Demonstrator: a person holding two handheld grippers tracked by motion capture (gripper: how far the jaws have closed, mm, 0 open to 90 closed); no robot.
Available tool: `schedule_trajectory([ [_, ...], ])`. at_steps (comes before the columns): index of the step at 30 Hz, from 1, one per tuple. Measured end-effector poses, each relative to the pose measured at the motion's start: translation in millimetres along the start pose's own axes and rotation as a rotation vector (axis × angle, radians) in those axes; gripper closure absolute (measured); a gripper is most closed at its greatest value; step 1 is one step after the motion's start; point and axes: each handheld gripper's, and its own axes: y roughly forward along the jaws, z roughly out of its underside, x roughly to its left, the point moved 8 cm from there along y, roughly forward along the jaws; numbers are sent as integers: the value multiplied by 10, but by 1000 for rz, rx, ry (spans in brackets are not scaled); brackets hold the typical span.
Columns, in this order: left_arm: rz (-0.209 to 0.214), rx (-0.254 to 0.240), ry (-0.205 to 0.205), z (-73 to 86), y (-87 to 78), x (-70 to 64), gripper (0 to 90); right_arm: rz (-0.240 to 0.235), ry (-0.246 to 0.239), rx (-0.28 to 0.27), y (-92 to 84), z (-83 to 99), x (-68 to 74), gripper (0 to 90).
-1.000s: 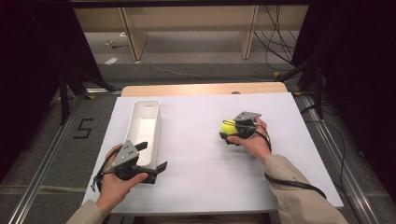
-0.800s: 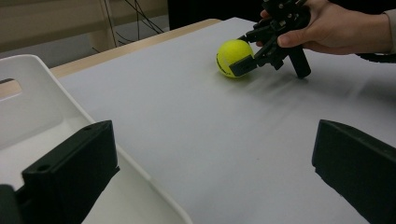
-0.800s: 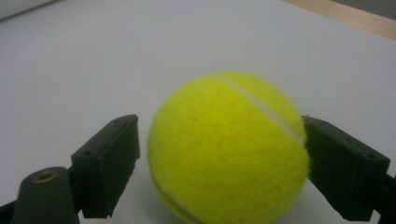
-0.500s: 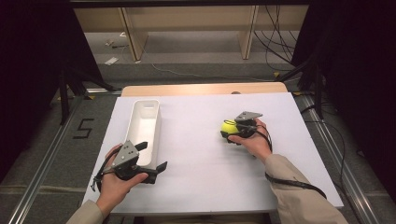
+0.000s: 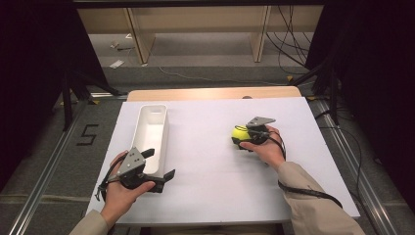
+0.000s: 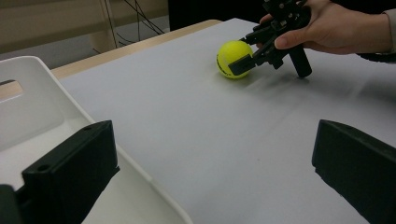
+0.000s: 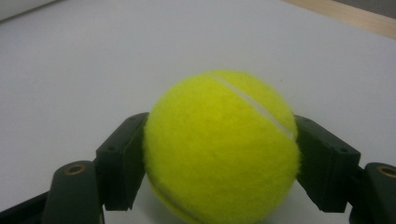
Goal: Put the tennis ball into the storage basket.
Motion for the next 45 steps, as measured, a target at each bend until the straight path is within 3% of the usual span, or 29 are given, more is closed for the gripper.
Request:
schedule_trajectory([
  [12,1,0,-1,0,-1,2,0,5,6,-2,-12,-10,-6,270],
  [45,-2,-10,-1,-9,-8,9,0,20,35,-107,-197,-236,-40,272],
])
